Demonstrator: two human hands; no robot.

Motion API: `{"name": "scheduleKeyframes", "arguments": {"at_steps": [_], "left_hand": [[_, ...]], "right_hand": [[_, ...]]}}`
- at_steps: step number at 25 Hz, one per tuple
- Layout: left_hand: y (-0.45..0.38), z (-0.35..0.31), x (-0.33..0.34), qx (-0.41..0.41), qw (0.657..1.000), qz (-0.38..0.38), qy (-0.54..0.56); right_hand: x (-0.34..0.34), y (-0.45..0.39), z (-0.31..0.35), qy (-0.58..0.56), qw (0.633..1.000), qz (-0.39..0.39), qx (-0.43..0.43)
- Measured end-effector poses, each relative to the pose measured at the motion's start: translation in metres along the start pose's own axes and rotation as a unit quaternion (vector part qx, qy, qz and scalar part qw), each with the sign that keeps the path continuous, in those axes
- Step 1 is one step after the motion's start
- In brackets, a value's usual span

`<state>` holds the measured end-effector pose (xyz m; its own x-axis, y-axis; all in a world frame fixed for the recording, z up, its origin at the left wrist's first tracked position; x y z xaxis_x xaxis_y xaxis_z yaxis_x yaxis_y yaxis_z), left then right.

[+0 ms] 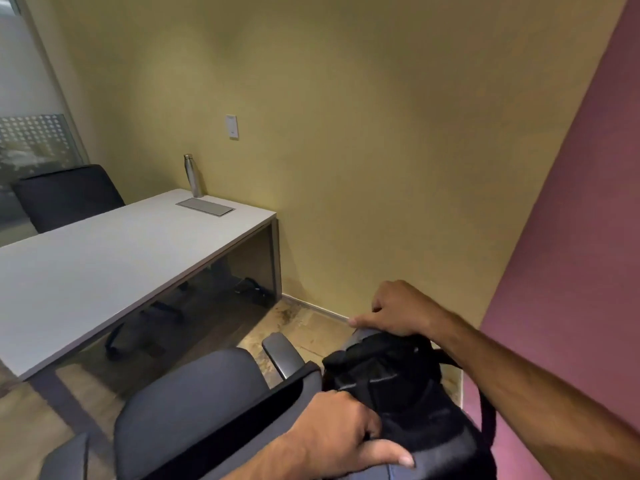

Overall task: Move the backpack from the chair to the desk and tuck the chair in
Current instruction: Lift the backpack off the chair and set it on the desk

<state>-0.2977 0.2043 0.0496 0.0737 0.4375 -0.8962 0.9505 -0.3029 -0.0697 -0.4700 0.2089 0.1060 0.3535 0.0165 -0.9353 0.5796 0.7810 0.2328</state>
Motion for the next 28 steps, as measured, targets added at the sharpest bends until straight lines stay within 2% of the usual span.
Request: {"name": "scheduleKeyframes", "arguments": {"at_steps": [2, 4, 6, 8, 11, 12, 14, 16, 17, 19, 21, 24, 26, 28], "left_hand": [[-0.036, 0.002, -0.013, 0.008, 0.99, -0.052, 0.133], [-0.063, 0.016, -0.042, -0.01, 0.945, -0.184, 0.269], [-0.086, 0.034, -0.07, -0.054, 0.893, -0.318, 0.315], [-0.11, 0.04, -0.088, -0.086, 0.875, -0.376, 0.291], [-0.154, 0.051, -0.103, -0.119, 0.891, -0.349, 0.265], [-0.17, 0.058, -0.105, -0.124, 0.9, -0.307, 0.284], [-0.206, 0.067, -0.096, -0.11, 0.906, -0.168, 0.373], [-0.229, 0.064, -0.083, -0.071, 0.874, -0.055, 0.477], [-0.236, 0.061, -0.081, -0.048, 0.857, -0.043, 0.512], [-0.248, 0.057, -0.084, -0.02, 0.834, -0.085, 0.544], [-0.259, 0.055, -0.086, -0.017, 0.81, -0.138, 0.57], [-0.271, 0.052, -0.082, -0.022, 0.785, -0.184, 0.591], [-0.274, 0.057, -0.082, -0.031, 0.775, -0.222, 0.591], [-0.276, 0.063, -0.081, -0.04, 0.747, -0.25, 0.615]], "right_hand": [[-0.032, -0.004, -0.011, 0.038, 0.998, -0.024, -0.034], [-0.062, -0.005, -0.022, 0.056, 0.994, -0.059, -0.072], [-0.088, -0.007, -0.039, 0.059, 0.989, -0.093, -0.096], [-0.107, -0.008, -0.053, 0.059, 0.986, -0.115, -0.104], [-0.122, -0.015, -0.068, 0.083, 0.983, -0.124, -0.105], [-0.124, -0.019, -0.069, 0.093, 0.982, -0.123, -0.109], [-0.126, -0.026, -0.073, 0.105, 0.98, -0.117, -0.122], [-0.127, -0.03, -0.078, 0.104, 0.981, -0.111, -0.123], [-0.128, -0.032, -0.082, 0.092, 0.982, -0.115, -0.12], [-0.132, -0.037, -0.098, 0.017, 0.986, -0.125, -0.106], [-0.136, -0.042, -0.121, -0.137, 0.975, -0.152, -0.09], [-0.126, -0.04, -0.156, -0.352, 0.915, -0.181, -0.072], [-0.115, -0.025, -0.193, -0.395, 0.887, -0.235, -0.046], [-0.098, 0.001, -0.237, -0.379, 0.881, -0.284, 0.005]]}}
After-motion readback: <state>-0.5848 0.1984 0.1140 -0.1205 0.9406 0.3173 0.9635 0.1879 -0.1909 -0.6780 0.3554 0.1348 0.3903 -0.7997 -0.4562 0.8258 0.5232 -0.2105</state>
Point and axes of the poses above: each hand's wrist, its own y-axis away from the middle knuckle, its own x-axis out of the palm, z = x × y, the point moved 8 cm from there along -y, towards the middle knuckle, and after that the axes turned 10 degrees about z, right-handed, at the moved point
